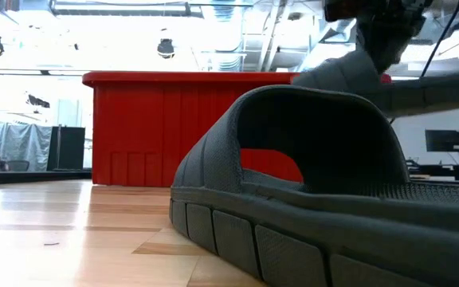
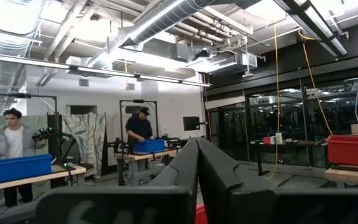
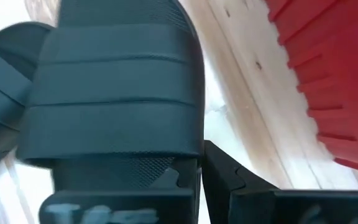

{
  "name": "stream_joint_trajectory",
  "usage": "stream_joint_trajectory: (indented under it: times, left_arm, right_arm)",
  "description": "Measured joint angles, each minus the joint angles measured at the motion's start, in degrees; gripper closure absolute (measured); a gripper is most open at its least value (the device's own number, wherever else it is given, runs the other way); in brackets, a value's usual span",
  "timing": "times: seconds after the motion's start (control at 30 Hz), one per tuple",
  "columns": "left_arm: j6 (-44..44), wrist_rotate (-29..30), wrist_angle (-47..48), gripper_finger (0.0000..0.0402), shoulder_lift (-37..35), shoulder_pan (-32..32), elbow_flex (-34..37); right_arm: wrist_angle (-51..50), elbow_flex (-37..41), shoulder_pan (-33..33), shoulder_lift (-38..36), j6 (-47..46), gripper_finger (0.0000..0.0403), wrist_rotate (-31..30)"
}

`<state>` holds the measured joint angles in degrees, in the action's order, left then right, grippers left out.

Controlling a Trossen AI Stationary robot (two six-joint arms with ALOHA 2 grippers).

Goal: Pick and place slides into bin
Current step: Put the top slipper into the organizer bin

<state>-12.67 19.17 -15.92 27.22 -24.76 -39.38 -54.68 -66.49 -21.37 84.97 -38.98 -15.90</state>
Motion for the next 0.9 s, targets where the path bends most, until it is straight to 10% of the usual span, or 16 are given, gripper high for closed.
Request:
stream_joint_trajectory:
  times: [0.9]
  left_arm:
    - [0.49, -0.01, 2.11, 0.0402, 0.00, -0.01, 0.00]
  right_arm:
    - [-20.05, -18.61, 3.31, -0.02, 4.67, 0.0402, -5.32]
